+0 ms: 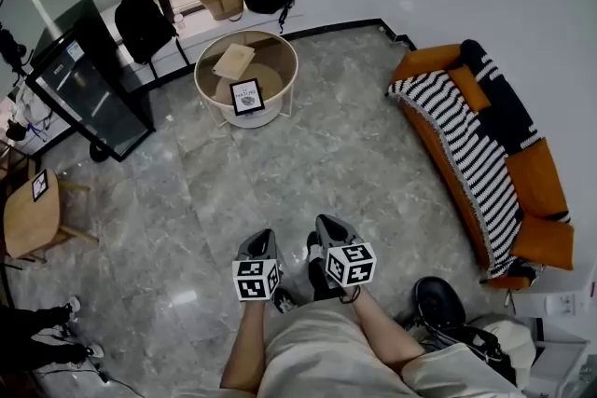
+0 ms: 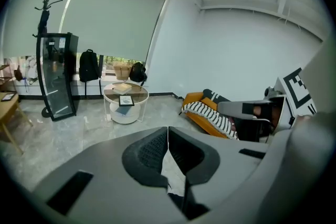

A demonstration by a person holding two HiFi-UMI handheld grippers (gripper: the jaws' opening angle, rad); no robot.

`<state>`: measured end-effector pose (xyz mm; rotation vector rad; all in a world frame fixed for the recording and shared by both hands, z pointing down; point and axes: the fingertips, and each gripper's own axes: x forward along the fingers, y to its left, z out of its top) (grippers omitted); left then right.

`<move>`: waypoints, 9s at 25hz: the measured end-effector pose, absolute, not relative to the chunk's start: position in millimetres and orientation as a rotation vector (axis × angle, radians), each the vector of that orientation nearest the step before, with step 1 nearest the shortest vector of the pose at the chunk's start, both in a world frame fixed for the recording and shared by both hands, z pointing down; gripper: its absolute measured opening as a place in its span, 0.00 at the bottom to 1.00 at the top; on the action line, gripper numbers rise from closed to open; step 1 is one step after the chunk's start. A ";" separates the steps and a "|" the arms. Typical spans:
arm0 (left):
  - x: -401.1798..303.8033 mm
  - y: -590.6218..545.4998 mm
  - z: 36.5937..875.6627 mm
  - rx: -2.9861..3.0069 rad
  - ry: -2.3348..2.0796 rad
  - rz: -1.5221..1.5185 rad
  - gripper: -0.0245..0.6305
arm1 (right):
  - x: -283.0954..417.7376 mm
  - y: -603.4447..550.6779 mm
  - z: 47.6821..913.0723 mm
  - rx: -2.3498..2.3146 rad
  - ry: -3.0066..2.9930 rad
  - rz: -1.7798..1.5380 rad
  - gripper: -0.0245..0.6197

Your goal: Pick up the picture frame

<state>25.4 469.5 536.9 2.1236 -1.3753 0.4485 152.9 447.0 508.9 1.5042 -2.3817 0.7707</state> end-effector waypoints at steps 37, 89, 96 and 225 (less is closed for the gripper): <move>60.2 288.0 569.7 1.878 -1.549 0.501 0.07 | 232.0 212.0 538.8 1.250 -2.430 0.827 0.09; -120.1 -63.4 749.8 1.860 -1.351 0.366 0.07 | 29.6 -98.1 717.6 1.019 -2.337 1.309 0.09; -124.3 -95.4 780.4 1.876 -1.333 0.394 0.07 | 14.2 -125.5 769.3 0.873 -2.403 1.374 0.09; -85.8 -98.6 626.1 1.930 -1.291 0.385 0.07 | -24.1 -112.0 619.2 0.919 -2.369 1.632 0.14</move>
